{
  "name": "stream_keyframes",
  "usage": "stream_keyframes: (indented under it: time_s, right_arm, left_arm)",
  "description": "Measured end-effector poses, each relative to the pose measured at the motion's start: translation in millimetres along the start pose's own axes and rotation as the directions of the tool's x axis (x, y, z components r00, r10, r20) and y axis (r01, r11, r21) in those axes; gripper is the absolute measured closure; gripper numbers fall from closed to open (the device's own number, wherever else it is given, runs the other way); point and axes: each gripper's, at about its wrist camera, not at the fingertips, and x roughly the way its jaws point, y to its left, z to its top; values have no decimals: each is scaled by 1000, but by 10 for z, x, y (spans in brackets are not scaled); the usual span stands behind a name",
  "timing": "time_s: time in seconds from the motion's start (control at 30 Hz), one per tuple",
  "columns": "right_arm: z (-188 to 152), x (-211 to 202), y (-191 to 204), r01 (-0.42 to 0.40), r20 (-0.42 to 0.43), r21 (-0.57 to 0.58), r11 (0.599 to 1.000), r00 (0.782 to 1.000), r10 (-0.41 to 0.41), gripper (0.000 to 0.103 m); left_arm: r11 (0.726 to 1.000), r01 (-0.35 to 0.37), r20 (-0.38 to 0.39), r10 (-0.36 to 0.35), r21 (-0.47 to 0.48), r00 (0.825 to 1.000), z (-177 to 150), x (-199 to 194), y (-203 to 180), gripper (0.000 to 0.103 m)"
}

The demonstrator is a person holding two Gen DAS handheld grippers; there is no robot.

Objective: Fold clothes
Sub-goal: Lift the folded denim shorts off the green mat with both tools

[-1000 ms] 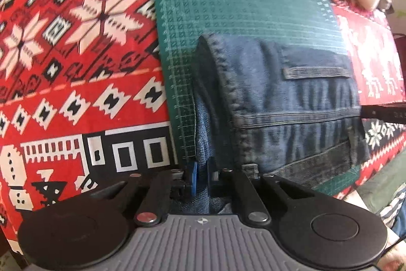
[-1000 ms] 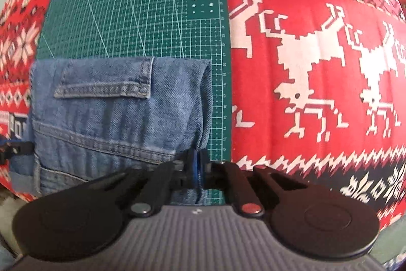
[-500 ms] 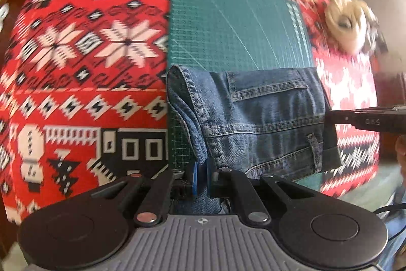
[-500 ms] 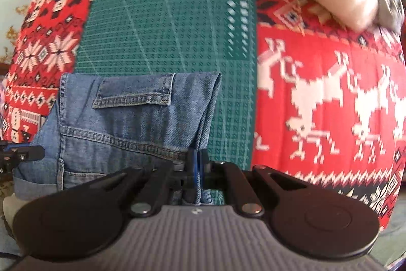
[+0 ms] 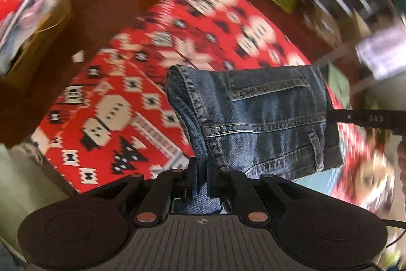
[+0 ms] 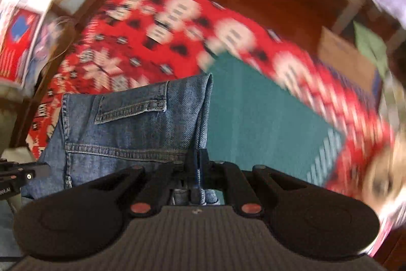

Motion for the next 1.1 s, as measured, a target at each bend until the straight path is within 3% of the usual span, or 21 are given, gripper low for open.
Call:
stream_keyframes:
  time_s: [0.2, 0.37, 0.67, 0.9, 1.1]
  right_arm:
    - [1164, 303, 717, -24, -11, -268, 963, 1000, 22, 102]
    - [1763, 610, 1234, -50, -28, -409, 911, 999, 43, 102]
    - [2290, 1142, 1814, -83, -75, -537, 839, 996, 51, 102]
    - [2377, 1490, 1873, -94, -107, -524, 846, 993, 45, 102]
    - [2368, 1755, 1846, -76, -99, -520, 851, 995, 28, 102]
  left_arm:
    - [986, -57, 76, 70, -157, 995, 262, 3, 222, 96]
    - [961, -88, 85, 114, -263, 990, 443, 101, 358, 96]
    - [929, -111, 68, 144, -353, 987, 602, 317, 569, 96]
    - [918, -104, 43, 131, -384, 991, 579, 440, 689, 96]
    - [926, -114, 0, 122, -361, 993, 495, 611, 783, 96]
